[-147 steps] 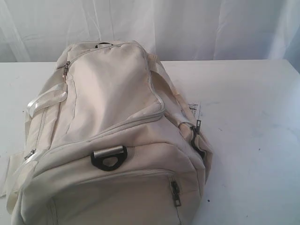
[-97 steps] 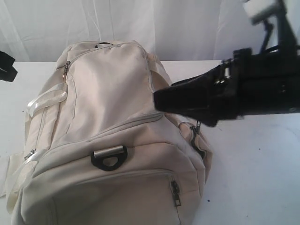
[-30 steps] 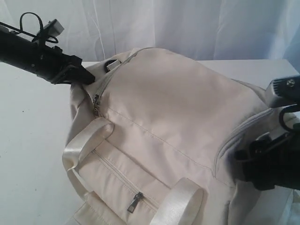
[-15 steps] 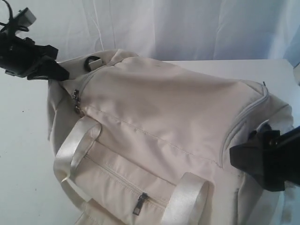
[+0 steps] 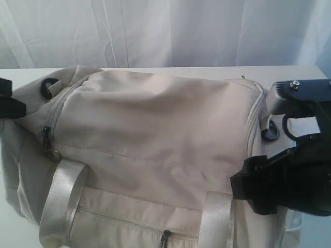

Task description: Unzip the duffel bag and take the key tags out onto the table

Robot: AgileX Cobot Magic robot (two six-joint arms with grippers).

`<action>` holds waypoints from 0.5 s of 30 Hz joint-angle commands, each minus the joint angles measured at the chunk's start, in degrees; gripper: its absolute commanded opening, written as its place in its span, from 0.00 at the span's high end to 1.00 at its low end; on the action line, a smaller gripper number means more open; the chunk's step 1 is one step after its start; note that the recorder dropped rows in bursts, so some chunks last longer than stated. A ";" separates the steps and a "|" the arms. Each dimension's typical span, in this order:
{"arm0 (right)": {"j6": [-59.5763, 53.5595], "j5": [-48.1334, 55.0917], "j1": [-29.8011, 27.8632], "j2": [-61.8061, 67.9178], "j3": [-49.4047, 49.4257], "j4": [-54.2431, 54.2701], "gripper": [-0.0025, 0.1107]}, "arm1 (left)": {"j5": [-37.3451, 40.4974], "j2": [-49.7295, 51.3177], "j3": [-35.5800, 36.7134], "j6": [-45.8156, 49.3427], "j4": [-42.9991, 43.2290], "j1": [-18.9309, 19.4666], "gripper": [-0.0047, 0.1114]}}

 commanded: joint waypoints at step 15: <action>-3.49 0.12 -0.14 12.54 -1.58 -16.97 0.98 | -3.22 -15.54 9.84 -14.74 12.98 0.27 0.96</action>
